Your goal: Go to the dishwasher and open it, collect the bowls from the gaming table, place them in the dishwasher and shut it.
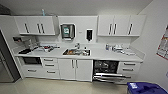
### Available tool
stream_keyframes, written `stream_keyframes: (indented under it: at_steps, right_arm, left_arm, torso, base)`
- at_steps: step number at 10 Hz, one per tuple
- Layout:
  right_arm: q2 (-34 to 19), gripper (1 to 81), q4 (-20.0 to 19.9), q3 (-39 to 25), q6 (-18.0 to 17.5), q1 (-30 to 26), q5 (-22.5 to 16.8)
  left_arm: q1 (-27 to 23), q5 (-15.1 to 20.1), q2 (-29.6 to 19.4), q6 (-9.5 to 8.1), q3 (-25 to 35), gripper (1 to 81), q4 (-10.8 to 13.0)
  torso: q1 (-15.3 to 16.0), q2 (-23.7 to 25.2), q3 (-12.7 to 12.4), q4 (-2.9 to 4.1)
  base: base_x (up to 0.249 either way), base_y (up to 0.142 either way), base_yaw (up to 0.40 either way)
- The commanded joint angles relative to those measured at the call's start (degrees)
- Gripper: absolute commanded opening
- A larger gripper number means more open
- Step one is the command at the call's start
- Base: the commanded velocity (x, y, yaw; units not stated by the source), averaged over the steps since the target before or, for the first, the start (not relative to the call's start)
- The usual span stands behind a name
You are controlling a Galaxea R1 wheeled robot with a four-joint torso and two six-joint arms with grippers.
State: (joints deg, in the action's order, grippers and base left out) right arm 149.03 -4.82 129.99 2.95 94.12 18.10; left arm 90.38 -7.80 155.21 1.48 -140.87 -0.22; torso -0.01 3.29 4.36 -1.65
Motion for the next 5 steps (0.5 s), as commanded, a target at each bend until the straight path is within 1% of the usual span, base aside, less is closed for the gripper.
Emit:
stream_keyframes:
  at_steps: [1, 5]
  right_arm:
    - [-1.43, 1.0, 0.42, -0.01, -0.05, -1.96, -2.46]
    - [-1.26, 1.0, 0.94, 0.16, -0.05, -2.13, -2.55]
  left_arm:
    - [-2.09, 2.62, -1.65, 0.02, -0.19, 1.0, -0.04]
    - [-2.09, 2.62, -1.21, 0.02, -0.19, 1.0, -0.04]
  torso:
    - [0.01, 0.0, 0.0, 0.0]
    - [0.01, 0.0, 0.0, 0.0]
  base:
    - [0.125, 0.0, 0.0]
    - [0.13, 0.0, 0.0]
